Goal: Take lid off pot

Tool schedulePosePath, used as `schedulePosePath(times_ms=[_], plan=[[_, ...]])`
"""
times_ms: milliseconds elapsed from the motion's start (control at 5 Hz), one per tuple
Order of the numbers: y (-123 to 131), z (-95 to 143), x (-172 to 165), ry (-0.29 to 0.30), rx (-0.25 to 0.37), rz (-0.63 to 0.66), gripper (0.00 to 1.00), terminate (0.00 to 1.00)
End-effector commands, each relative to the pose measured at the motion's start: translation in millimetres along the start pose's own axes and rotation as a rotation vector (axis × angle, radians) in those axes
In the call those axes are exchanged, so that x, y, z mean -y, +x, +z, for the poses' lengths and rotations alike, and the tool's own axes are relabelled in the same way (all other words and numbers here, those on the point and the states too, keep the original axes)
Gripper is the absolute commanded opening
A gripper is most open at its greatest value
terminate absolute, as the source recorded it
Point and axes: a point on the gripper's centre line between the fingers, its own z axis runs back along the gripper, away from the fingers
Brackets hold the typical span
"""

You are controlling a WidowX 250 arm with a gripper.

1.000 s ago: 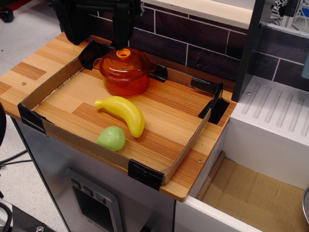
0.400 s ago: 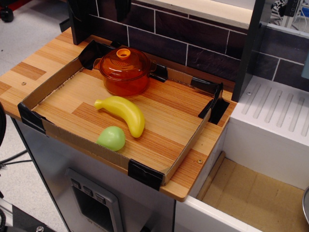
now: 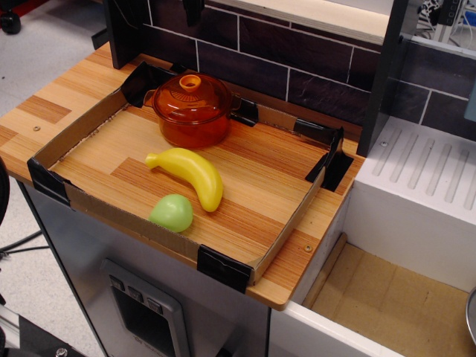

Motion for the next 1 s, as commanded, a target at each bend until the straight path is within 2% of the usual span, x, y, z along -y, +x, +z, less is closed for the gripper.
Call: schedulePosePath(times_ms=[0,200,800], plan=[[9,-26,12,0.057,-0.003,0.013,1.0,0.0],[14,-44,15,0.107,-0.025,0.039,1.0,0.0],[14,-56,9,0.12,-0.002,0.028,1.0,0.0]])
